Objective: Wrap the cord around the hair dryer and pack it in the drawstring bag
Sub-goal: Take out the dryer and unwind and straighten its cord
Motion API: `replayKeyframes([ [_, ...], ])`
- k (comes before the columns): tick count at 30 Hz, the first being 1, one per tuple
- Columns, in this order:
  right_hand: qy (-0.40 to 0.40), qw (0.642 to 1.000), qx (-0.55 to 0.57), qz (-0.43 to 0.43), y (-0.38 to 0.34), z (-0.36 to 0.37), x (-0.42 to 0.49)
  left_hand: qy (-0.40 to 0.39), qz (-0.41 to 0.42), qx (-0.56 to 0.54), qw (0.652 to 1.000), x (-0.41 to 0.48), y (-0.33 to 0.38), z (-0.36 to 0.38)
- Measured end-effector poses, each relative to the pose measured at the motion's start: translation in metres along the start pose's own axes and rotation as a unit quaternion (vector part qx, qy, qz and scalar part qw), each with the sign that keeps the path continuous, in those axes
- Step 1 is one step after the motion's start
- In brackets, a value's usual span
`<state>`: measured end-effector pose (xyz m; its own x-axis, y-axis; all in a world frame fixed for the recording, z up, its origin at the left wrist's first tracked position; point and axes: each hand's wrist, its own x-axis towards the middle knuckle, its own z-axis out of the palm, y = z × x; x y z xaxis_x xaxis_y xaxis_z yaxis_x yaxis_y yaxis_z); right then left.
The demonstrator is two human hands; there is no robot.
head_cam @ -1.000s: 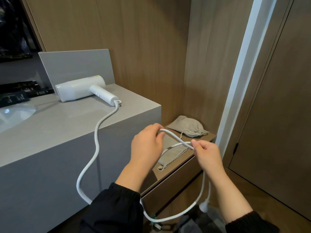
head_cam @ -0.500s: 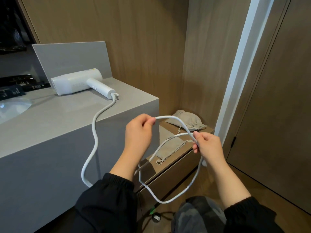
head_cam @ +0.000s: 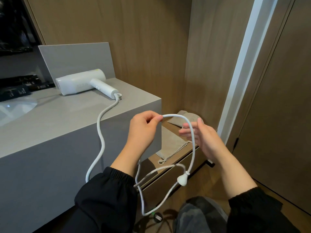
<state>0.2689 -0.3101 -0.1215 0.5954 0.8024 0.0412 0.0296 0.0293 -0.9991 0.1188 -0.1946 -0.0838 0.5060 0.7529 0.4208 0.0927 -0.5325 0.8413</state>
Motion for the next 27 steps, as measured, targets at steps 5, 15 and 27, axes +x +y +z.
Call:
replayKeyframes([
  [5, -0.048, 0.997, -0.021, -0.055, -0.034, 0.022, -0.006, -0.032, -0.008, -0.001, 0.999, -0.002, -0.007, 0.004],
  [15, 0.172, 0.983, -0.007, -0.064, -0.029, 0.030, 0.012, -0.150, -0.143, 0.192, 0.959, -0.012, -0.048, -0.010],
  [27, 0.094, 0.952, -0.292, -0.010, -0.024, 0.032, 0.030, 0.015, 0.164, 0.491, 0.855, 0.009, 0.008, -0.062],
])
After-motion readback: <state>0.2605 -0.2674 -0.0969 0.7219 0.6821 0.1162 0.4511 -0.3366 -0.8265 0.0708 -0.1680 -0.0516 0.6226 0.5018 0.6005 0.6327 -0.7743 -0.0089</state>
